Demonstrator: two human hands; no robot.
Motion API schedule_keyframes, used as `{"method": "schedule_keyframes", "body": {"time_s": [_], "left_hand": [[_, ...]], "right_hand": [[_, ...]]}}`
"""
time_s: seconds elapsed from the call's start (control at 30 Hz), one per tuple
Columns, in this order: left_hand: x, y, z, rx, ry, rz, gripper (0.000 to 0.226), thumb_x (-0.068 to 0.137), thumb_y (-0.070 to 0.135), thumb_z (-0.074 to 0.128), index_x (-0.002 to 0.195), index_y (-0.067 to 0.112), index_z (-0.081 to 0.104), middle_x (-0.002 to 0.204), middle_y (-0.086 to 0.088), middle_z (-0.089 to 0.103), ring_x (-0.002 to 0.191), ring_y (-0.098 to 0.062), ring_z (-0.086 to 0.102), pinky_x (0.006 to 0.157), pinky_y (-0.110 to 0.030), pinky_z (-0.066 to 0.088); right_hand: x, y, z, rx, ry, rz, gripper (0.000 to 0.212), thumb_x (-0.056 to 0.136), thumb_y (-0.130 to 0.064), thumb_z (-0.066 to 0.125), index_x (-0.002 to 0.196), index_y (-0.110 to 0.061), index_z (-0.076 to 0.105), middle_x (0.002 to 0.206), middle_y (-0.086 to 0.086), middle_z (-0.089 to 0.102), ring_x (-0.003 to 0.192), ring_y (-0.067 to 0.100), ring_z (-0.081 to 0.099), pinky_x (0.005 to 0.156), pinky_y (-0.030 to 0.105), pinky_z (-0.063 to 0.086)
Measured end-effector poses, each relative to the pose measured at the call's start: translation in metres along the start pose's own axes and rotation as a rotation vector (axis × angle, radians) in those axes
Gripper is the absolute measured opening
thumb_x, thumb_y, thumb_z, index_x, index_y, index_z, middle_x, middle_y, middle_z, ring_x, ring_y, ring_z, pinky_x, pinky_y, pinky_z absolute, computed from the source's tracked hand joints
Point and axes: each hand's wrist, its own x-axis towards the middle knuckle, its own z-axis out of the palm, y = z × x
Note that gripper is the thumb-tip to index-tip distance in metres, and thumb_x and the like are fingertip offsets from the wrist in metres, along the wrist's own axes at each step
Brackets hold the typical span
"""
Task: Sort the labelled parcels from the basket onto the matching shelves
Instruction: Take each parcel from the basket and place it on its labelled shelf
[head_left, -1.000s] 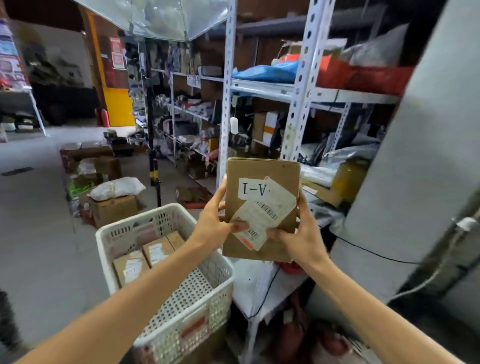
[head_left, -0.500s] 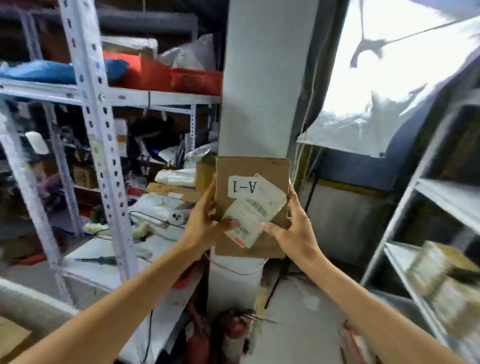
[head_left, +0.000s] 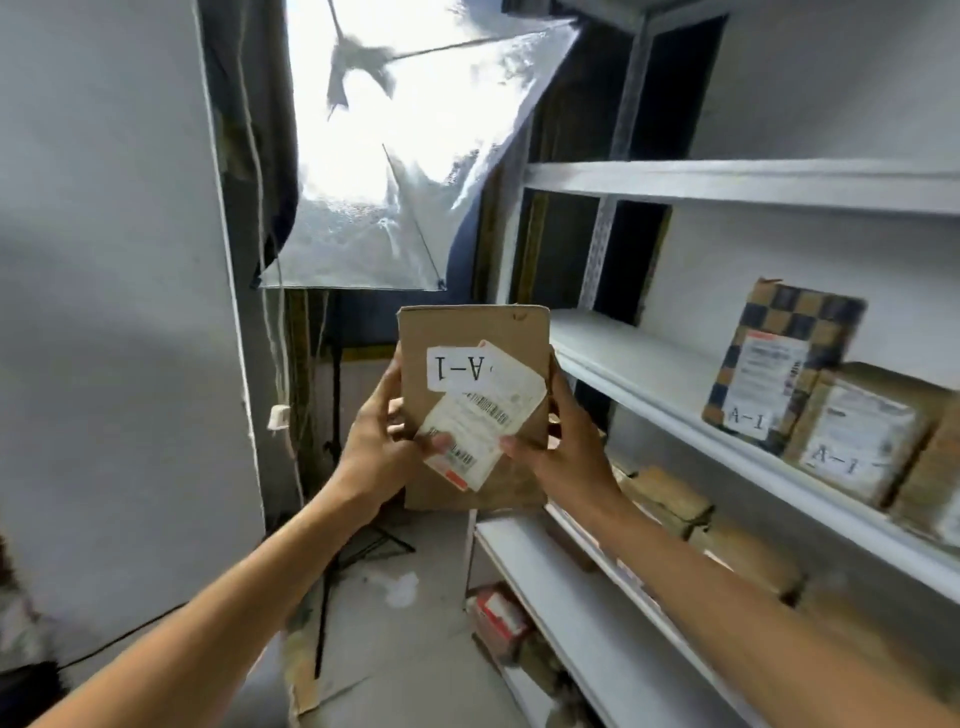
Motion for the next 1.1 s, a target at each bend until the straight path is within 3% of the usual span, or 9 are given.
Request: {"method": "schedule_keyframes", "body": {"time_s": [0.13, 0.37, 0.5, 0.6, 0.77, 0.87, 0.9, 1.03, 1.1], "left_hand": [[0.049, -0.022, 0.040, -0.047, -0.162, -0.022, 0.097, 0.077, -0.009, 0.068, 0.149, 0.039, 0.024, 0.113, -0.010, 0.066, 0.104, -0.024, 0.067, 0.073, -0.035, 0.059], [0.142, -0.057, 0.108, -0.117, -0.330, -0.032, 0.095, 0.078, -0.013, 0.065, 0.148, 0.036, 0.026, 0.115, -0.012, 0.064, 0.106, -0.022, 0.066, 0.076, -0.039, 0.059], [0.196, -0.065, 0.141, -0.153, -0.390, -0.032, 0.092, 0.079, -0.015, 0.061, 0.146, 0.039, 0.027, 0.111, -0.010, 0.065, 0.107, -0.024, 0.065, 0.072, -0.038, 0.060], [0.230, -0.072, 0.162, -0.175, -0.457, -0.018, 0.093, 0.080, -0.014, 0.060, 0.146, 0.041, 0.024, 0.118, -0.011, 0.063, 0.110, -0.026, 0.064, 0.078, -0.043, 0.059], [0.278, -0.091, 0.189, -0.147, -0.535, 0.008, 0.095, 0.083, -0.014, 0.058, 0.146, 0.045, 0.020, 0.127, -0.011, 0.058, 0.118, -0.028, 0.058, 0.084, -0.052, 0.056], [0.301, -0.106, 0.199, -0.132, -0.596, 0.031, 0.094, 0.084, -0.011, 0.058, 0.147, 0.046, 0.017, 0.126, -0.007, 0.057, 0.116, -0.026, 0.059, 0.082, -0.052, 0.056], [0.310, -0.111, 0.202, -0.127, -0.623, 0.040, 0.094, 0.084, -0.010, 0.059, 0.148, 0.045, 0.016, 0.126, -0.007, 0.057, 0.115, -0.025, 0.059, 0.082, -0.051, 0.057], [0.342, -0.128, 0.216, -0.123, -0.685, 0.064, 0.093, 0.084, -0.011, 0.058, 0.150, 0.040, 0.017, 0.124, -0.001, 0.059, 0.111, -0.021, 0.062, 0.075, -0.039, 0.060], [0.354, -0.139, 0.224, -0.118, -0.708, 0.089, 0.090, 0.084, -0.011, 0.058, 0.150, 0.036, 0.019, 0.124, 0.002, 0.059, 0.113, -0.021, 0.061, 0.074, -0.033, 0.060]], "right_hand": [[0.020, 0.027, -0.037, -0.034, 0.122, 0.097, 0.098, 0.082, -0.002, 0.070, 0.151, -0.041, 0.012, 0.137, -0.009, 0.049, 0.129, 0.015, 0.045, 0.102, 0.044, 0.047], [0.069, 0.071, -0.091, -0.074, 0.289, 0.127, 0.095, 0.084, 0.004, 0.067, 0.151, -0.037, 0.015, 0.129, -0.009, 0.052, 0.122, 0.012, 0.049, 0.100, 0.045, 0.048], [0.104, 0.089, -0.118, -0.102, 0.374, 0.121, 0.093, 0.084, 0.002, 0.067, 0.152, -0.036, 0.015, 0.134, -0.004, 0.050, 0.131, 0.017, 0.043, 0.104, 0.048, 0.044], [0.128, 0.102, -0.135, -0.121, 0.437, 0.112, 0.091, 0.084, 0.000, 0.068, 0.152, -0.033, 0.017, 0.136, -0.005, 0.049, 0.129, 0.010, 0.041, 0.103, 0.041, 0.042], [0.158, 0.126, -0.151, -0.108, 0.515, 0.138, 0.079, 0.084, 0.004, 0.066, 0.146, -0.027, 0.028, 0.123, -0.015, 0.049, 0.115, -0.002, 0.045, 0.094, 0.018, 0.045], [0.172, 0.138, -0.155, -0.134, 0.556, 0.183, 0.075, 0.085, 0.002, 0.065, 0.146, -0.022, 0.030, 0.127, -0.012, 0.049, 0.113, -0.004, 0.044, 0.083, 0.002, 0.042], [0.177, 0.143, -0.155, -0.144, 0.574, 0.204, 0.075, 0.086, 0.001, 0.065, 0.147, -0.021, 0.029, 0.132, -0.008, 0.048, 0.117, -0.001, 0.043, 0.086, 0.005, 0.041], [0.195, 0.159, -0.153, -0.183, 0.641, 0.301, 0.084, 0.087, -0.003, 0.065, 0.152, -0.021, 0.016, 0.149, 0.001, 0.039, 0.136, 0.013, 0.035, 0.110, 0.040, 0.038], [0.204, 0.165, -0.152, -0.173, 0.671, 0.358, 0.087, 0.089, -0.002, 0.062, 0.154, -0.022, 0.008, 0.155, 0.003, 0.029, 0.143, 0.018, 0.026, 0.115, 0.044, 0.029]]}}
